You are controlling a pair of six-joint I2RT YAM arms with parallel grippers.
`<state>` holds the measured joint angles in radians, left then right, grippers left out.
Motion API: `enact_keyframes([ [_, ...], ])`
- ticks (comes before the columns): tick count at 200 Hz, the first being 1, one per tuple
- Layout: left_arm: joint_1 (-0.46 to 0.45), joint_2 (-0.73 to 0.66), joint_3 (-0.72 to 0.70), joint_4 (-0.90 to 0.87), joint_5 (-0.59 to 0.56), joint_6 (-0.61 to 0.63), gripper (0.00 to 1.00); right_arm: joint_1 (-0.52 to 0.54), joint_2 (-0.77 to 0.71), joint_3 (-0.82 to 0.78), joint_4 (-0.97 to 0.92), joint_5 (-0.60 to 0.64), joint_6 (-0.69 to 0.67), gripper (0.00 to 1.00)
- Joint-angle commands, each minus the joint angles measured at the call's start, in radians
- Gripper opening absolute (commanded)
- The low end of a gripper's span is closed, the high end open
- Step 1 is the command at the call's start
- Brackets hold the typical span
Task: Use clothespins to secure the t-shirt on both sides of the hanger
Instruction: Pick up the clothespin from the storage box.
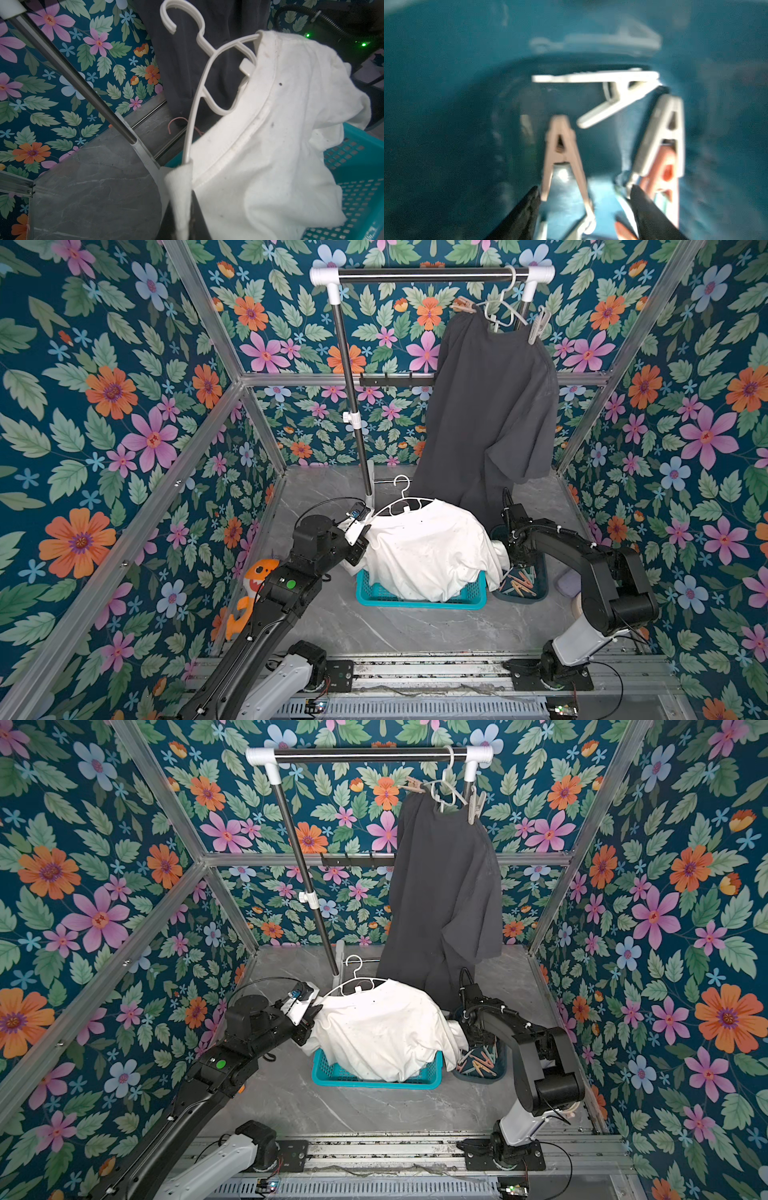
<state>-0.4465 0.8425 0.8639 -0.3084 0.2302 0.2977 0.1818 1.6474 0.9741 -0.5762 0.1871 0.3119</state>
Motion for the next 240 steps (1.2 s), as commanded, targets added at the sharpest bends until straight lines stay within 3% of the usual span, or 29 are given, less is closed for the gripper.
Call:
enact_keyframes([
  [1,0.001,0.01,0.012,0.033,-0.007,0.001,0.0,0.0,-0.013,-0.008,-0.042,0.08,-0.018,0.7],
  [68,0.0,0.029,0.021,0.034,0.014,-0.01,0.0,-0.054,-0.109,-0.05,-0.04,0.077,0.027,0.68],
  [105,0.0,0.029,0.022,0.032,-0.028,-0.018,0.0,-0.057,-0.208,-0.086,0.047,-0.167,0.038,0.68],
  [131,0.0,0.033,0.048,0.012,-0.095,-0.019,0.0,-0.058,-0.169,-0.062,0.098,-0.289,0.012,0.66],
  [184,0.001,0.005,0.071,-0.049,-0.156,0.03,0.0,-0.056,-0.07,0.015,0.069,-0.319,-0.005,0.62],
  [240,0.0,-0.032,0.045,-0.052,-0.118,0.046,0.0,-0.042,-0.191,-0.048,-0.081,-0.328,0.118,0.61],
])
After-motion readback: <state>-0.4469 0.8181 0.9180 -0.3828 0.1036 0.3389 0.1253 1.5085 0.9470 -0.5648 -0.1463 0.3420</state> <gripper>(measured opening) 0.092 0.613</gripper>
